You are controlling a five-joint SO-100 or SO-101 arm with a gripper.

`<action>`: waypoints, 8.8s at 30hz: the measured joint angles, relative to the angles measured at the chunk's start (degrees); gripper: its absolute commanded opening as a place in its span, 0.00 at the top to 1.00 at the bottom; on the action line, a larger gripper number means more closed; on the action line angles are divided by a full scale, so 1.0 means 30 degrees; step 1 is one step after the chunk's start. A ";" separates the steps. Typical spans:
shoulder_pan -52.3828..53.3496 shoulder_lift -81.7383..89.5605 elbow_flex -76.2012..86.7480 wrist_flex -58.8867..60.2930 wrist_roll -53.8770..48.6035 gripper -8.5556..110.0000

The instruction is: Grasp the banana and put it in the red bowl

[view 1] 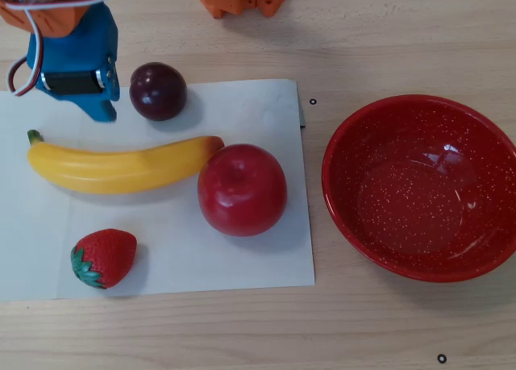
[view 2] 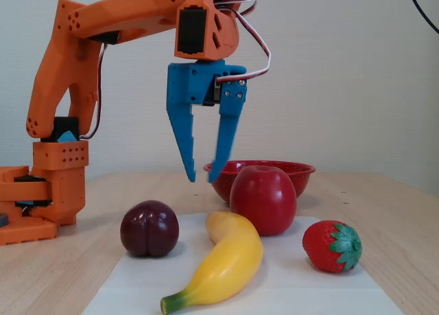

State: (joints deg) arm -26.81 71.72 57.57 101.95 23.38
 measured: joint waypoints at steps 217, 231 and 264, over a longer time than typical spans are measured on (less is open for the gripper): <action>1.1836 1.9043 1.2129 -0.6152 -0.9873 0.92; 1.0313 2.8037 2.7305 -1.6318 -1.0107 0.92; 1.0166 3.8730 4.0488 -1.8721 -1.1191 0.92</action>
State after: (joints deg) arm 3.69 187.91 179.03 45.79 -10.20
